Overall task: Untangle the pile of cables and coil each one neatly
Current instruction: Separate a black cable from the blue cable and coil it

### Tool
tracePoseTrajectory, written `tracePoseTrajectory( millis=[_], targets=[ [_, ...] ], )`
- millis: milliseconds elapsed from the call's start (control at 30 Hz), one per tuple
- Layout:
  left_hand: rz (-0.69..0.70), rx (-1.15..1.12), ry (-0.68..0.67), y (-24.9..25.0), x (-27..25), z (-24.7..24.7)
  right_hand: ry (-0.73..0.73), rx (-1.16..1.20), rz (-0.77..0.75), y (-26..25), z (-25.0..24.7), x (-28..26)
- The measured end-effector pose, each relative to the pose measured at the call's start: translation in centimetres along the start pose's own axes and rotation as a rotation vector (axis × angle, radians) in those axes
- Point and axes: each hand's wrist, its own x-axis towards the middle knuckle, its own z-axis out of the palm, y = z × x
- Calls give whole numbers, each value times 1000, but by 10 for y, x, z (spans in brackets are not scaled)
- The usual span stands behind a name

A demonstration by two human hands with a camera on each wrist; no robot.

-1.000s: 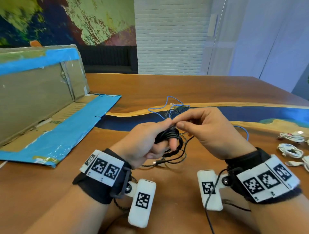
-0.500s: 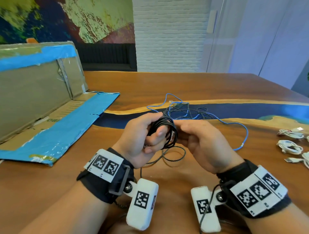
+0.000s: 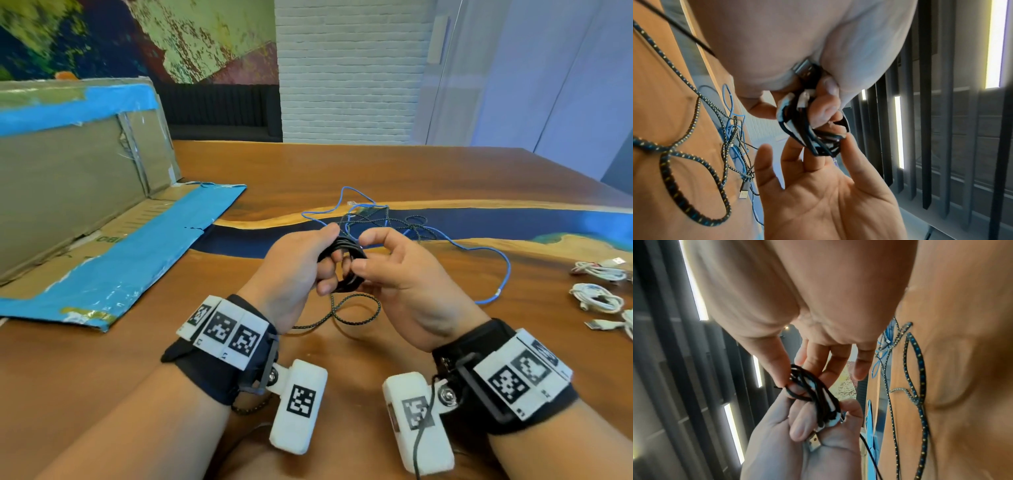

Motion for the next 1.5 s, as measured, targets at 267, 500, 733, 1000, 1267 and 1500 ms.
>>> tracePoseTrajectory(
  millis=[267,500,733,1000,1267,1500],
  targets=[
    [37,122,-95,-11,3,-4,-61,-102,-27,-2,8,-4],
    [101,271,-116,-11,0,0,202,-473,-138,1,-6,3],
    [163,315,-62,-13,5,-2,263,-366,-85,-2,-7,1],
    [211,326,-11,-12,8,-5,28,76,101,-15,-6,-1],
    [130,150,-10,-3,3,-5,104,-408,25,-21,-22,0],
    [177,209,59,1,2,-4,96,-547,14,-30,-27,-2]
  ],
)
